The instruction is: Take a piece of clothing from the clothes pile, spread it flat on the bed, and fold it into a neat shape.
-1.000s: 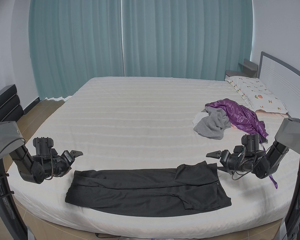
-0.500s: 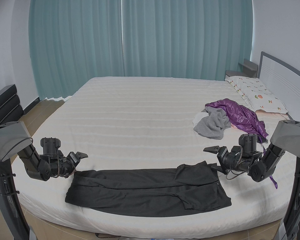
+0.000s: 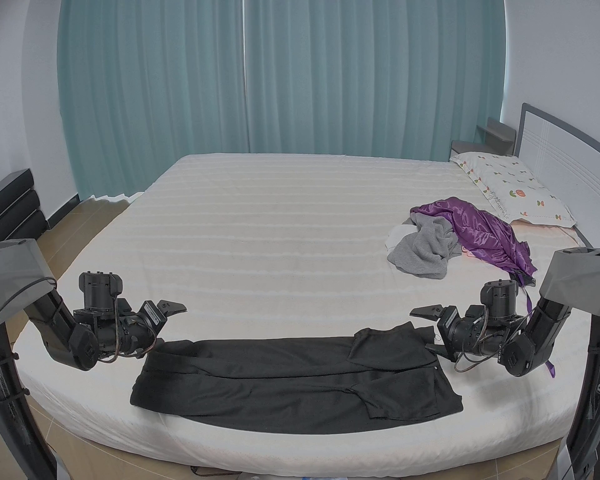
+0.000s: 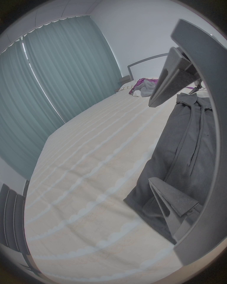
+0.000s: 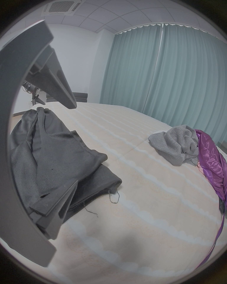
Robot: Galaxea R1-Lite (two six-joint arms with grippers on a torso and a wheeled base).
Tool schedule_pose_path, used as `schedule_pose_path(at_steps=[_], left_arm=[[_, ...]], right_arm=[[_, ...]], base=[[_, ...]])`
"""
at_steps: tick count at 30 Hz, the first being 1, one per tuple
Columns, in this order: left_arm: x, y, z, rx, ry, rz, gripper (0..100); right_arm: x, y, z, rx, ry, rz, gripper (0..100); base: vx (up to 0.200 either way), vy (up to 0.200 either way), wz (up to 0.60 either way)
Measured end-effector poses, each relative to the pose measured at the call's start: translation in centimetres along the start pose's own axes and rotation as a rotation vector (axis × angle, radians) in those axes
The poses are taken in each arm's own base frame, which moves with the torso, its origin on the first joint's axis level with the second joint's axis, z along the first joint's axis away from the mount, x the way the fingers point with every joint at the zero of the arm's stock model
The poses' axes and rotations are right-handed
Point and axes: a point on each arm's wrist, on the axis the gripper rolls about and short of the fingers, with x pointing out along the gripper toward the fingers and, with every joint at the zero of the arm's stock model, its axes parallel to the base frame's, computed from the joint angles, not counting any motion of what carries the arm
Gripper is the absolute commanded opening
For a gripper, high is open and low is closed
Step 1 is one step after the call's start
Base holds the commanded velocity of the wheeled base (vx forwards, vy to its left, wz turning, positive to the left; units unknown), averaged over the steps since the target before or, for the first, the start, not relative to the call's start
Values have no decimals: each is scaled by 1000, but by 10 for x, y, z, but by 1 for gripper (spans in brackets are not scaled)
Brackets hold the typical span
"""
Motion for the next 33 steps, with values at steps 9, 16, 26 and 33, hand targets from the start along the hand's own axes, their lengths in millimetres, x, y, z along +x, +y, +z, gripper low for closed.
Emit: schedule_pose_path(at_steps=[9,16,26,33], left_arm=[[14,-12,-26,51,33,-52,100],[13,5,-51,96,112,20,100],[-6,9,-57,131,119,106,100],[-18,-2,-42,136,32,87,100]], right_arm=[[2,-2,-3,2,10,-9,100],[2,-3,-4,2,15,-12,100],[2,-4,-5,3,18,-16,100],[2,-4,-5,3,18,-16,100]], base=[[0,0,0],[0,0,0],[0,0,0],[0,0,0]])
